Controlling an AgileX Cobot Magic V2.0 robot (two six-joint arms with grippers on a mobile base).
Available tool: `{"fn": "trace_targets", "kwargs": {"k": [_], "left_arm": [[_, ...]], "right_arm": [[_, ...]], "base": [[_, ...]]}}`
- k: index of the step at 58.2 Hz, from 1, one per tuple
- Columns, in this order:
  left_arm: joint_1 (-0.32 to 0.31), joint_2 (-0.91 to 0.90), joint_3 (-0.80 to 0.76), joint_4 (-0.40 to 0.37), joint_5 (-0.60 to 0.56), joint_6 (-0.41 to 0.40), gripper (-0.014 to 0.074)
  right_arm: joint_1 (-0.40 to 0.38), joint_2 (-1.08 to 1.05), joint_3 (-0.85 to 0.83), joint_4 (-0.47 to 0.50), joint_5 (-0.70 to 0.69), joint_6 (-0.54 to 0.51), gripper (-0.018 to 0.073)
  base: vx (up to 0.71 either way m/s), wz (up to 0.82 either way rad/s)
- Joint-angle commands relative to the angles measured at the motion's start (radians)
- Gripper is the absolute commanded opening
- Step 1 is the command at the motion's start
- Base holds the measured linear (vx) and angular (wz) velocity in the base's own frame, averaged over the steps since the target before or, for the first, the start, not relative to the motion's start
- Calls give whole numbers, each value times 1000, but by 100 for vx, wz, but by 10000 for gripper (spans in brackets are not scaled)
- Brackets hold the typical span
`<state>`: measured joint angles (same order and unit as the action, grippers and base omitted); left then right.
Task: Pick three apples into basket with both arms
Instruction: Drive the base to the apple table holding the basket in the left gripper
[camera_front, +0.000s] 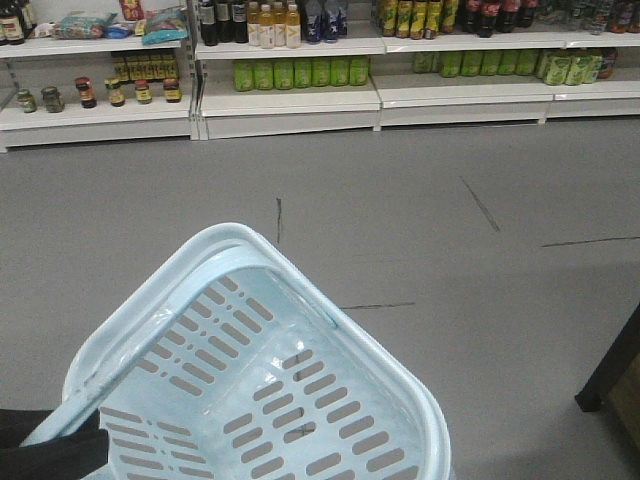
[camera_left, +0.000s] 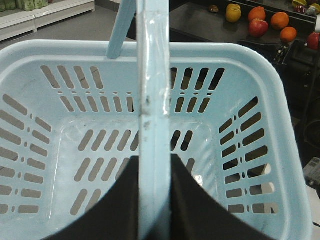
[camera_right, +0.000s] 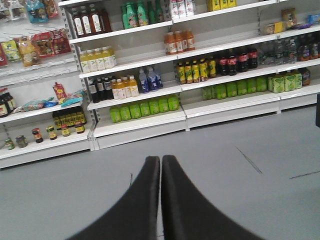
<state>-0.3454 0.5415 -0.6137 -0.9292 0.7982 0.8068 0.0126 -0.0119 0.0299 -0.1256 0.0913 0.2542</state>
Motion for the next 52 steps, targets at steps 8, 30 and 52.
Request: {"fn": "trace_targets", "kwargs": {"k": [8, 30, 52], "left_arm": [[-6, -1, -27, -70, -68, -7, -6], [-6, -1, -27, -70, -68, -7, -6], [-6, -1, -27, -70, -68, -7, -6]], "right_arm": [[-4, -11, 12, -11, -75, -8, -5], [-4, -11, 12, -11, -75, -8, -5], [-4, -11, 12, -11, -75, -8, -5]], "base": [[27, -27], [23, -39], [17, -48]]}}
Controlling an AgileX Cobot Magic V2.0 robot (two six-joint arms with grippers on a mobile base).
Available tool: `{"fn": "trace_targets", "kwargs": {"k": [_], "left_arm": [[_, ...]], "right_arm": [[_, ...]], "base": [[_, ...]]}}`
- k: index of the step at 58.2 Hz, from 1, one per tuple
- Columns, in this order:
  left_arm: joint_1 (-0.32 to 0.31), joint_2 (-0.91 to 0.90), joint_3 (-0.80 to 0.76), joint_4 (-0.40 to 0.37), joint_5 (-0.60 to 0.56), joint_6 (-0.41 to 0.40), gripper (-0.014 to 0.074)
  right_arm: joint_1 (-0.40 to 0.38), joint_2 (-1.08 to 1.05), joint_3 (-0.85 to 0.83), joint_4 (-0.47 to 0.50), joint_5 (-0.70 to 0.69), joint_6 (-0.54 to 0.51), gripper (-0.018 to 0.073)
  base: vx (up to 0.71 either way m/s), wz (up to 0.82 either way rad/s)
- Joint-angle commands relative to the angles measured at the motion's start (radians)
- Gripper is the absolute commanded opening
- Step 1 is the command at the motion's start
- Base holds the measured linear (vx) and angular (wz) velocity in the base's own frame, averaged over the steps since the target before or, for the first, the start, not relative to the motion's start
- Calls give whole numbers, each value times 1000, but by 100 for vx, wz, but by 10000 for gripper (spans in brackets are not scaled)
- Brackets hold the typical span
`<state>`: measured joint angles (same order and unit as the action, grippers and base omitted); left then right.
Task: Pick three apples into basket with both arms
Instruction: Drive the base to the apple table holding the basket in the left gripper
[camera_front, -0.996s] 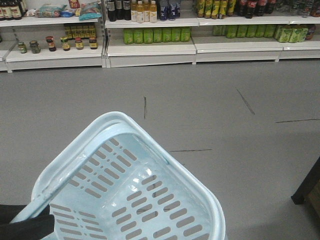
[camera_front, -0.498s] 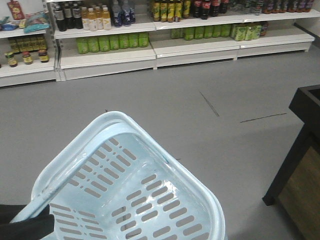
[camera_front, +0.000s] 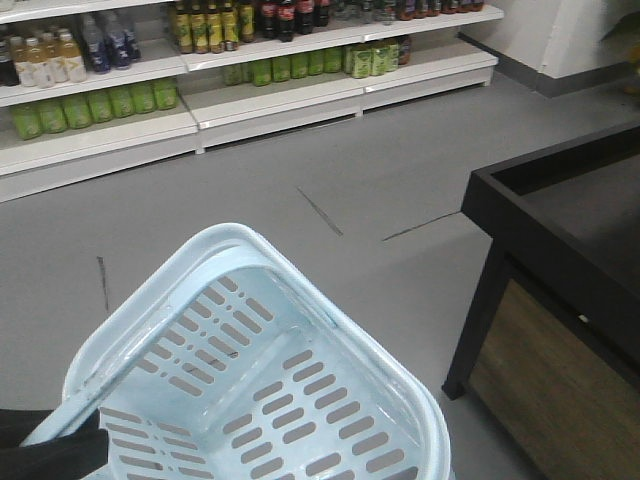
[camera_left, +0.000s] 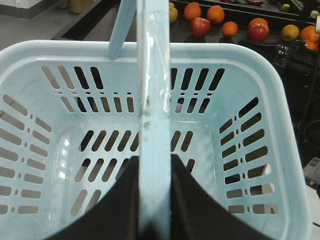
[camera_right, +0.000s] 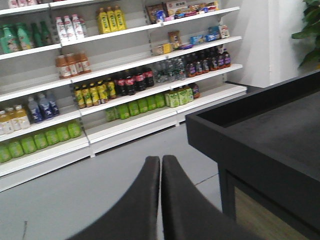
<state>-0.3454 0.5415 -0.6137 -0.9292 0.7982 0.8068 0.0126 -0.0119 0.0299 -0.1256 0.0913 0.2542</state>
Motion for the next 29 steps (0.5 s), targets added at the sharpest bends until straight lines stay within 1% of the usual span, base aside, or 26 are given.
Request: {"fn": "trace_targets", "kwargs": {"k": [1, 29], "left_arm": [[-6, -1, -27, -70, -68, -7, -6], [-6, -1, -27, -70, -68, -7, -6]], "right_arm": [[-4, -11, 12, -11, -75, -8, -5], [-4, -11, 12, -11, -74, -8, -5]], "base": [[16, -50], [15, -51]]}}
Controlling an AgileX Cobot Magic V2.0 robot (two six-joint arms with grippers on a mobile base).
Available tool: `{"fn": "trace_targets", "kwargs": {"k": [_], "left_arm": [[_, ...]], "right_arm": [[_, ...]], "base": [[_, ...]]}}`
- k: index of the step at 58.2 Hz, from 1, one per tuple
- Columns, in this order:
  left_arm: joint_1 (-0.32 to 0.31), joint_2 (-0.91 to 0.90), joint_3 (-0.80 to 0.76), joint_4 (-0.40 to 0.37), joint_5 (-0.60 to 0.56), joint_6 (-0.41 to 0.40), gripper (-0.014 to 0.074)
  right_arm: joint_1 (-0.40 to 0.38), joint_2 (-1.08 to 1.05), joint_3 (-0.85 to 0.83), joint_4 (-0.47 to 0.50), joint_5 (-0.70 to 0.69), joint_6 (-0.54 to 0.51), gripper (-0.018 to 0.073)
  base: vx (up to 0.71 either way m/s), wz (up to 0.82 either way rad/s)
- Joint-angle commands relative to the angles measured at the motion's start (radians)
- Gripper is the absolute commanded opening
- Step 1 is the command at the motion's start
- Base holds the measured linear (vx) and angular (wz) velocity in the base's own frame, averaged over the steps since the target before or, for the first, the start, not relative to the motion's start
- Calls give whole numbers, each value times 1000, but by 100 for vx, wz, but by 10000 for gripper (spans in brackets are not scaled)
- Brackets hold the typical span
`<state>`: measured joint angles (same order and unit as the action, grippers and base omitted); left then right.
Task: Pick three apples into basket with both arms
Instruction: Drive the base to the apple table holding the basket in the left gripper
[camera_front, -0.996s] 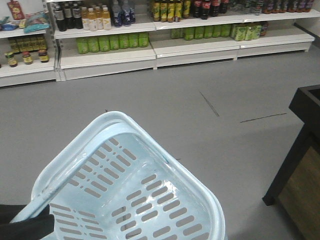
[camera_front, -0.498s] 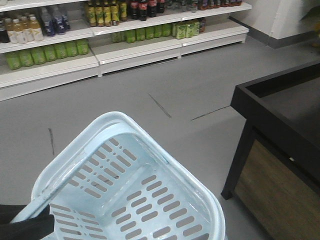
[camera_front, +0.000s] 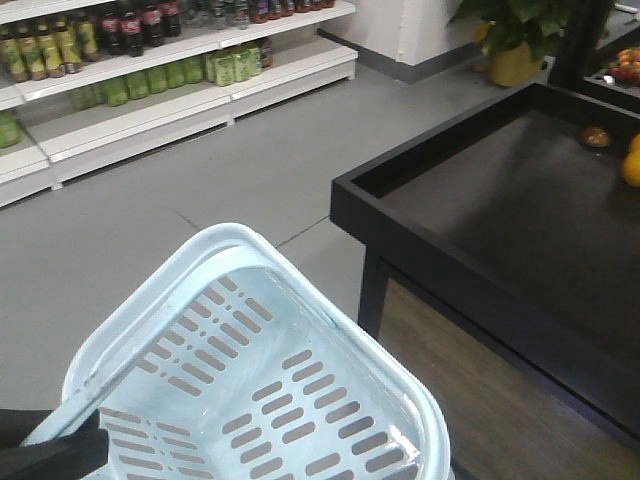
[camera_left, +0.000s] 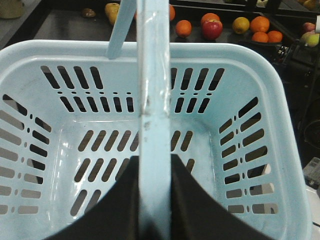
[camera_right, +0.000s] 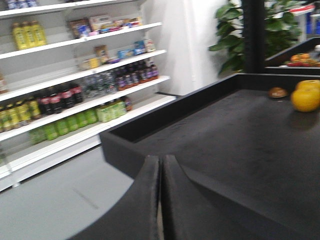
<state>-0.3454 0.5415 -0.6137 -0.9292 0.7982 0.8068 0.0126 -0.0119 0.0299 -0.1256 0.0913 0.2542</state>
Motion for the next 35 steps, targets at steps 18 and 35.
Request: {"fn": "trace_targets", "kwargs": {"k": [18, 35], "left_arm": [[-6, -1, -27, -70, -68, -7, -6], [-6, -1, -27, -70, -68, -7, -6]], "right_arm": [[-4, -11, 12, -11, -74, -8, -5], [-4, -11, 12, -11, -74, -8, -5]], "base": [[14, -56], [13, -52]]}}
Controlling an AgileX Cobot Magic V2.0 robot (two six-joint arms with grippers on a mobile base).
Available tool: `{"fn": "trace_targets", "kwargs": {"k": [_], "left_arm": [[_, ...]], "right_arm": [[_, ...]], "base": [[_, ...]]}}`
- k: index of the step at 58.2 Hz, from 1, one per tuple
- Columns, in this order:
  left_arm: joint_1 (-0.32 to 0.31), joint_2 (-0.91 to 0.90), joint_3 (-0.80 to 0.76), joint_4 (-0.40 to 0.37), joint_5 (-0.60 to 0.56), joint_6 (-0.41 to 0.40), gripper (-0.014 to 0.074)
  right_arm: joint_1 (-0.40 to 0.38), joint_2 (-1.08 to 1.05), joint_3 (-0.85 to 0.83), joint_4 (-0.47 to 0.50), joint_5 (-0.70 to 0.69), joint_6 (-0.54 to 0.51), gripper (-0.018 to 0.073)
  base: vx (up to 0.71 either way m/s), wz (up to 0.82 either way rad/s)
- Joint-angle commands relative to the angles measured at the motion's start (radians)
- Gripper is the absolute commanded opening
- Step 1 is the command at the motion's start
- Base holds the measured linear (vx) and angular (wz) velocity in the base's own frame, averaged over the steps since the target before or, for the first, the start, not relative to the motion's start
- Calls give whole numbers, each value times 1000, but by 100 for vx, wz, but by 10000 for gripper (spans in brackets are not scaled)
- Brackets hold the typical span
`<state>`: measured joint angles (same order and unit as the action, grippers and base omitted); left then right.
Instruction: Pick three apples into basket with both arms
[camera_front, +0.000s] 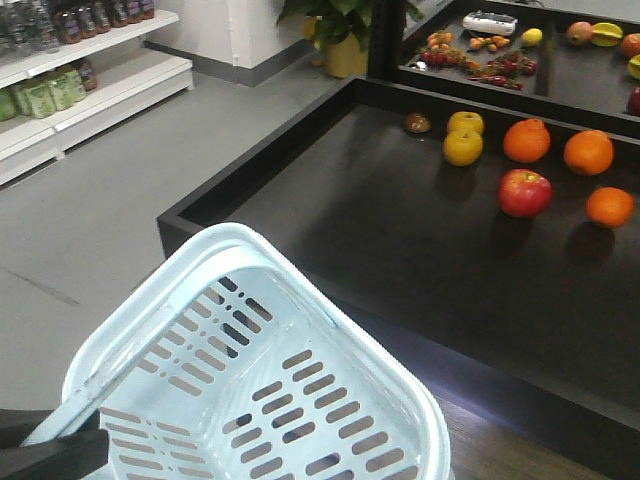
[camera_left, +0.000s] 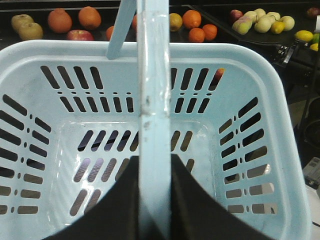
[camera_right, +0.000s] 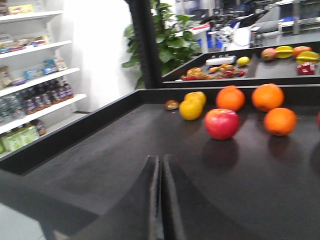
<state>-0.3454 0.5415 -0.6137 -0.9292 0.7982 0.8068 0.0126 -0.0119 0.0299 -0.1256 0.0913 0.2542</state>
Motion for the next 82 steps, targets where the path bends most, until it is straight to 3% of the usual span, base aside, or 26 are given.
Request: {"fn": "trace_targets", "kwargs": {"k": [1, 82], "left_arm": [[-6, -1, -27, -70, -68, -7, -6], [-6, -1, -27, -70, -68, -7, -6]], "right_arm": [[-4, -11, 12, -11, -74, -8, -5], [-4, -11, 12, -11, -75, -8, -5]], "base": [[12, -48], [8, -32]]}}
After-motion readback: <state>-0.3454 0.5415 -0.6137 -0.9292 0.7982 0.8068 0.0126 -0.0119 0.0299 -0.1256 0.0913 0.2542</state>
